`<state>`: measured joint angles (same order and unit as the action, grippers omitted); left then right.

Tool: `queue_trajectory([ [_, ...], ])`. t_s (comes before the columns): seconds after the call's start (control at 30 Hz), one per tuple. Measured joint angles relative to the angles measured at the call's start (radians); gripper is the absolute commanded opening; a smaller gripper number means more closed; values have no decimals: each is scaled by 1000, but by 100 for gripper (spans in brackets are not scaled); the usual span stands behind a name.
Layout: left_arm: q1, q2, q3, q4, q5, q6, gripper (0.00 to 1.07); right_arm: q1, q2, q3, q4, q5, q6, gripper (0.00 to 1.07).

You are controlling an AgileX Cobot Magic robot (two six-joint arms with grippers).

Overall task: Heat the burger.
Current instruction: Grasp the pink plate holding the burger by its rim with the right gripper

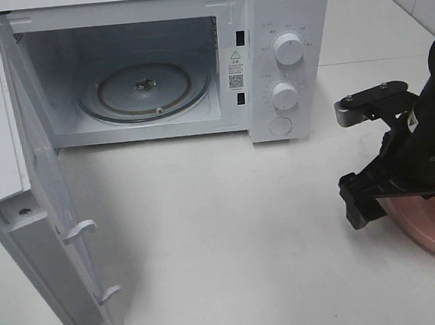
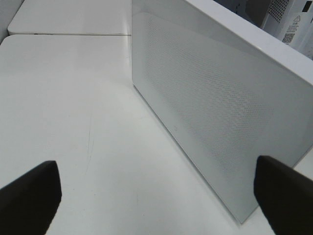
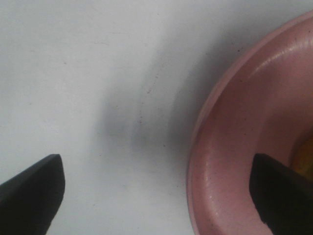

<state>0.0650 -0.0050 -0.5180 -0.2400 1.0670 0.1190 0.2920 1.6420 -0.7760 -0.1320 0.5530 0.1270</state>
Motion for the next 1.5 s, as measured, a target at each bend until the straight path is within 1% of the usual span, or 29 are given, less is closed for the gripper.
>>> queue_trajectory([
  [0.07,0,0,0,0,0,0,100,-22,24,0,-1,-23,0,98],
  [0.17,0,0,0,0,0,0,100,-28,32,-1,-1,-31,0,97],
  [0.43,0,0,0,0,0,0,100,-82,97,-1,-7,-99,0,94],
  [0.7,0,0,0,0,0,0,100,-89,152,-2,-8,-125,0,93],
  [0.87,0,0,0,0,0,0,100,-89,164,-5,-9,-133,0,88],
  [0.9,0,0,0,0,0,0,100,-89,164,-5,-9,-139,0,82],
  [0.93,0,0,0,0,0,0,100,-89,164,-5,-9,-140,0,75],
  [0.97,0,0,0,0,0,0,100,-89,164,-5,-9,-140,0,75],
  [1.0,0,0,0,0,0,0,100,-89,164,-5,-9,-140,0,69],
  [1.03,0,0,0,0,0,0,100,-89,164,-5,-9,-140,0,57],
  [1.07,0,0,0,0,0,0,100,-89,164,-5,-9,-140,0,57],
  [1.1,0,0,0,0,0,0,100,-89,165,-5,-9,-140,0,51],
  [1.13,0,0,0,0,0,0,100,-89,169,-5,-10,-140,0,39],
  [1.17,0,0,0,0,0,0,100,-89,169,-5,-10,-140,0,39],
  [1.2,0,0,0,0,0,0,100,-89,171,-6,-13,-140,0,27],
  [1.23,0,0,0,0,0,0,100,-89,171,-6,-13,-140,0,27],
  [1.27,0,0,0,0,0,0,100,-89,174,-7,-15,-139,0,21],
  [1.3,0,0,0,0,0,0,100,-90,183,-12,-29,-129,0,11],
  [1.33,0,0,0,0,0,0,100,-90,183,-12,-29,-129,0,11],
  [1.37,0,0,0,0,0,0,100,-91,188,-18,-30,-121,0,7],
  [1.4,0,0,0,0,0,0,100,-90,189,-20,-30,-116,0,0],
  [1.5,0,0,0,0,0,0,100,-89,192,-22,-30,-111,0,0],
])
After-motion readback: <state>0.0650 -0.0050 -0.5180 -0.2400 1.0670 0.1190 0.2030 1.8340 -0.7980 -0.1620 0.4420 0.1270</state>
